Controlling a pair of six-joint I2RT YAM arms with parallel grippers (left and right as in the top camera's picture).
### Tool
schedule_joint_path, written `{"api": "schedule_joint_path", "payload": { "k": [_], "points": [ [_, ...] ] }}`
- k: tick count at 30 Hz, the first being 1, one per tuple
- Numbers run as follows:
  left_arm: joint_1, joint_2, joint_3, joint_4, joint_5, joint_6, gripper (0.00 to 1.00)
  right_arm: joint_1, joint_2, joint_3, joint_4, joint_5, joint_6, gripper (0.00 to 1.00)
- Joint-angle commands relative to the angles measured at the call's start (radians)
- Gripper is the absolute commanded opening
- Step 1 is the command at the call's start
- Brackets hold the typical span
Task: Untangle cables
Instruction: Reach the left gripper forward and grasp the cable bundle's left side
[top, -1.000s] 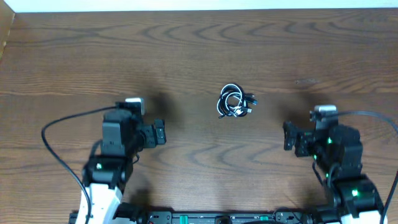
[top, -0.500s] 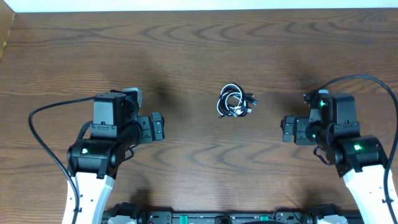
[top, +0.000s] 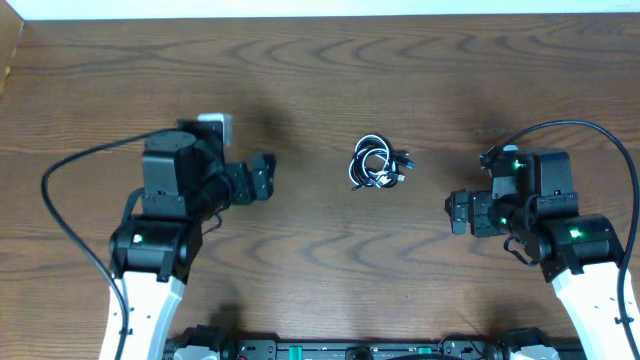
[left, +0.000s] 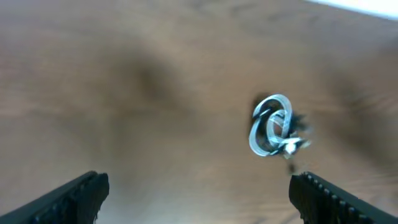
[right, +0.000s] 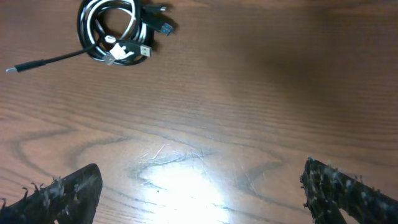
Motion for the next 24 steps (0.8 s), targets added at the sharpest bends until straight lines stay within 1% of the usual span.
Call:
{"api": "schedule_joint_path", "payload": {
  "k": [1, 4, 7, 11, 13, 20, 24],
  "points": [
    [-0.005, 0.080, 0.050, 0.022, 0.085, -0.034, 0.98, 0.003, -0.007, 0.023, 0.003, -0.016, -0.016, 0.99],
    [-0.024, 0.180, 0.115, 0.016, 0.085, -0.034, 0.98, 0.003, -0.007, 0.023, 0.002, -0.016, -0.016, 0.99],
    [-0.065, 0.333, 0.231, -0.003, 0.084, -0.034, 0.98, 0.003, -0.007, 0.023, 0.002, -0.015, -0.016, 0.99],
    [-0.112, 0.459, 0.308, 0.002, 0.084, -0.026, 0.98, 0.003, -0.007, 0.023, 0.002, -0.015, -0.016, 0.99],
    [-0.142, 0.514, 0.313, 0.038, 0.084, -0.026, 0.99, 0.003, -0.007, 0.023, 0.002, -0.015, -0.016, 0.99],
    [-0.256, 0.674, 0.313, 0.154, 0.072, -0.026, 0.94, 0.003, -0.007, 0.023, 0.002, -0.016, -0.016, 0.99],
    [-0.327, 0.768, 0.313, 0.201, -0.058, -0.023, 0.94, 0.003, -0.007, 0.023, 0.001, -0.016, -0.016, 0.99]
  ]
}}
